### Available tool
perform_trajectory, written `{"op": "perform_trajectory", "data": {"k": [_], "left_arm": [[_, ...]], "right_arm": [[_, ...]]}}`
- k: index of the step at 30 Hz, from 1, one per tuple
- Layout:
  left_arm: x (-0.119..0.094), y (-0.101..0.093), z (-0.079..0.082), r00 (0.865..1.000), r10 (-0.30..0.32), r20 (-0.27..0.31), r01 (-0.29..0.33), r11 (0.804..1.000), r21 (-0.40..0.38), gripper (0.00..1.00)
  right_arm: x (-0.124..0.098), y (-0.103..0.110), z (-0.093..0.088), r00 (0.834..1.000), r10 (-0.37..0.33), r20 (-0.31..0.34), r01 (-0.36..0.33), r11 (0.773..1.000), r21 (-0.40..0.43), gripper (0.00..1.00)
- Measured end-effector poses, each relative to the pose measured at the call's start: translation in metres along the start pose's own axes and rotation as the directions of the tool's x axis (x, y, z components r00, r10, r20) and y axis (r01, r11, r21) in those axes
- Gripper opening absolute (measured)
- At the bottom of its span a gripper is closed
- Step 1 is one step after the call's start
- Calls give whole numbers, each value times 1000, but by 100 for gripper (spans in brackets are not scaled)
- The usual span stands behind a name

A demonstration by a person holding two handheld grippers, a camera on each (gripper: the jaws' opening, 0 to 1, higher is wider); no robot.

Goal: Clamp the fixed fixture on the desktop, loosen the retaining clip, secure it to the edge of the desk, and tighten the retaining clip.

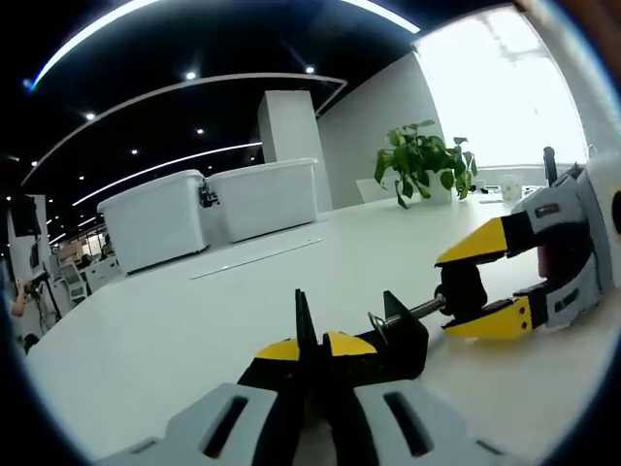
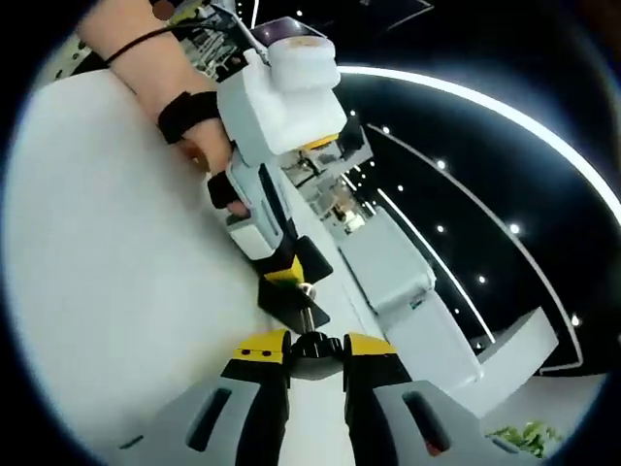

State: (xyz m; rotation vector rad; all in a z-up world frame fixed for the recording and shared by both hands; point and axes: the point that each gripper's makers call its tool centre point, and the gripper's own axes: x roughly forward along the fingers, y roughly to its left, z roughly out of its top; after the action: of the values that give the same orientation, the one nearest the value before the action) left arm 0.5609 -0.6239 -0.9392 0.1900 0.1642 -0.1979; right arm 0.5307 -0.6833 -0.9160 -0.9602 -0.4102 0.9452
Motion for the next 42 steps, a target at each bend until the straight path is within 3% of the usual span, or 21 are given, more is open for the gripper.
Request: {"op": "perform_trajectory", "data": {"k": [2,4,6,9,11,14,17,18,19,21,26,27,28,29,30,32,34,42], "left_arm": [[0,0,0,1000,0,0,0,1000,0,7],[0,0,0,1000,-1,1,1,1000,0,7],[1,0,0,1000,-1,1,1,1000,0,7],[1,1,0,1000,-1,1,1,1000,2,7],[1,1,0,1000,-1,2,1,1000,2,7],[1,1,0,1000,-2,2,2,1000,3,7],[1,1,1,1000,-2,2,2,1000,3,7],[1,1,1,1000,-2,2,2,1000,3,7],[1,1,1,1000,-2,2,2,1000,3,7],[1,0,1,1000,-1,3,1,1000,5,7],[0,0,1,1000,-1,2,1,1000,4,7],[0,-1,1,1000,-2,2,2,1000,4,7],[0,-1,1,1000,-2,2,2,1000,3,7],[0,-1,1,1000,-2,2,2,1000,3,7],[0,-1,1,1000,-2,2,2,1000,4,7],[-1,-1,1,1000,0,2,0,1000,0,7],[-1,-1,1,1000,-2,2,2,1000,2,7],[0,-2,1,1000,-6,2,6,1000,0,7]], "right_arm": [[0,1,-1,1000,7,8,-8,998,57,21],[-2,-4,-3,1000,9,8,-11,981,195,23],[-3,-13,-6,1000,0,5,-1,943,333,28],[-4,-22,-8,1000,4,24,-16,850,526,30],[-5,-25,-7,998,13,55,-45,769,638,29],[-6,-33,-7,995,7,99,-83,601,795,29],[-7,-39,-11,992,6,129,-119,434,893,27],[-7,-40,-11,991,7,134,-124,415,901,26],[-7,-39,-12,990,16,141,-138,346,928,26],[-7,-39,-14,989,23,143,-143,290,946,25],[-3,-36,-18,991,32,127,-131,274,953,23],[1,-33,-23,993,54,101,-113,319,941,22],[6,-29,-26,993,77,83,-107,382,918,21],[10,-25,-25,992,94,83,-116,422,899,19],[11,-25,-15,988,79,130,-151,403,903,18],[14,-20,-13,983,112,142,-173,353,919,14],[14,-20,-15,982,119,144,-176,336,925,14],[8,-13,-3,962,153,225,-266,358,895,14]]}}
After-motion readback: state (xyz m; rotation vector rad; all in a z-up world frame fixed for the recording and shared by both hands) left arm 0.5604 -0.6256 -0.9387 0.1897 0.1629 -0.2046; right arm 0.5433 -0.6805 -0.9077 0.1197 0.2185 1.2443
